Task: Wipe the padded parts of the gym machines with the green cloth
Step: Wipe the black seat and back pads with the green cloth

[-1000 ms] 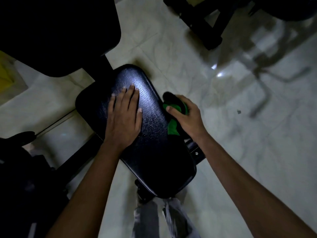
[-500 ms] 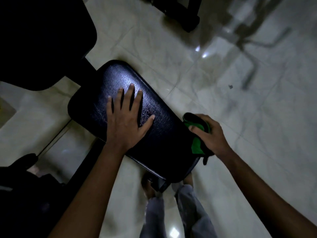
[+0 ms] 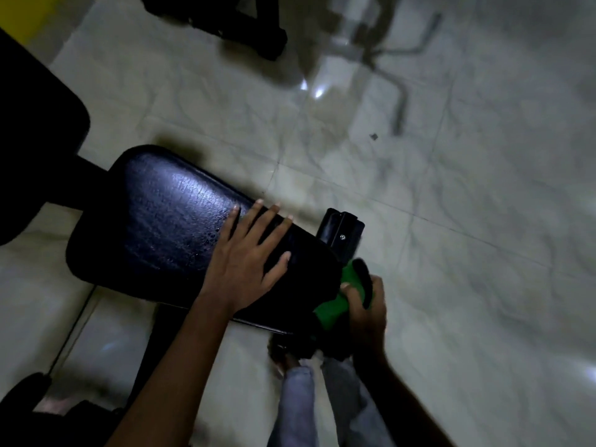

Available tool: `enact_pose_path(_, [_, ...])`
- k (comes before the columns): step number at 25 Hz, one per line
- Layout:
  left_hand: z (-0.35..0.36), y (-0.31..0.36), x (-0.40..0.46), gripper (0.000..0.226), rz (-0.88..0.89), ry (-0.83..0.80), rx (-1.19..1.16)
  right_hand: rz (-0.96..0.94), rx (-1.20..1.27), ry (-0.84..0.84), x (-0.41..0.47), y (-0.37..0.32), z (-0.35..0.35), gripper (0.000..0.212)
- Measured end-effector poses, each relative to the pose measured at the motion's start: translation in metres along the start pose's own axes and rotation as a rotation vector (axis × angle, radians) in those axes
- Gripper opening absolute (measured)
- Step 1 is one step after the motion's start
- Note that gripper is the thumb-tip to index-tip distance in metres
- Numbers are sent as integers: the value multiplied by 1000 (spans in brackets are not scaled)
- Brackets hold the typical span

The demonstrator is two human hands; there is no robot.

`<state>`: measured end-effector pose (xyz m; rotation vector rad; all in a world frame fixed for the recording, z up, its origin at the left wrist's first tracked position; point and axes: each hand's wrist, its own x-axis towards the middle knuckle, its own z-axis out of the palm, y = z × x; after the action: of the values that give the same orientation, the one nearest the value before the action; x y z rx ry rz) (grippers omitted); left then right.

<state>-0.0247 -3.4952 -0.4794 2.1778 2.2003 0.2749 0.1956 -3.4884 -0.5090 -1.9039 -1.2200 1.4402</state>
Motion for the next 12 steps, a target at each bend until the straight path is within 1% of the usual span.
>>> enact_pose_path(1, [0, 1, 1, 51, -7, 12, -12, 24, -18, -9, -21, 10, 1, 33])
enact_pose_path(3, [1, 1, 1, 51, -12, 20, -27, -51, -26, -18, -58, 18, 6, 31])
enact_pose_path(4, [1, 0, 2, 51, -10, 24, -32, -100, 37, 27, -61, 18, 9, 25])
enact_pose_path(5, [1, 0, 3, 50, -7, 27, -33, -100, 107, 84, -54, 15, 12, 20])
enact_pose_path(7, [1, -1, 3, 50, -10, 22, -33, -78, 142, 169, -26, 0, 16, 16])
enact_pose_path(10, [3, 1, 1, 51, -41, 24, -54, -164, 109, 140, 18, -28, 16, 18])
enact_pose_path(12, [3, 3, -2, 53, -85, 37, -92, -272, 24, 75, 30, -47, 16, 28])
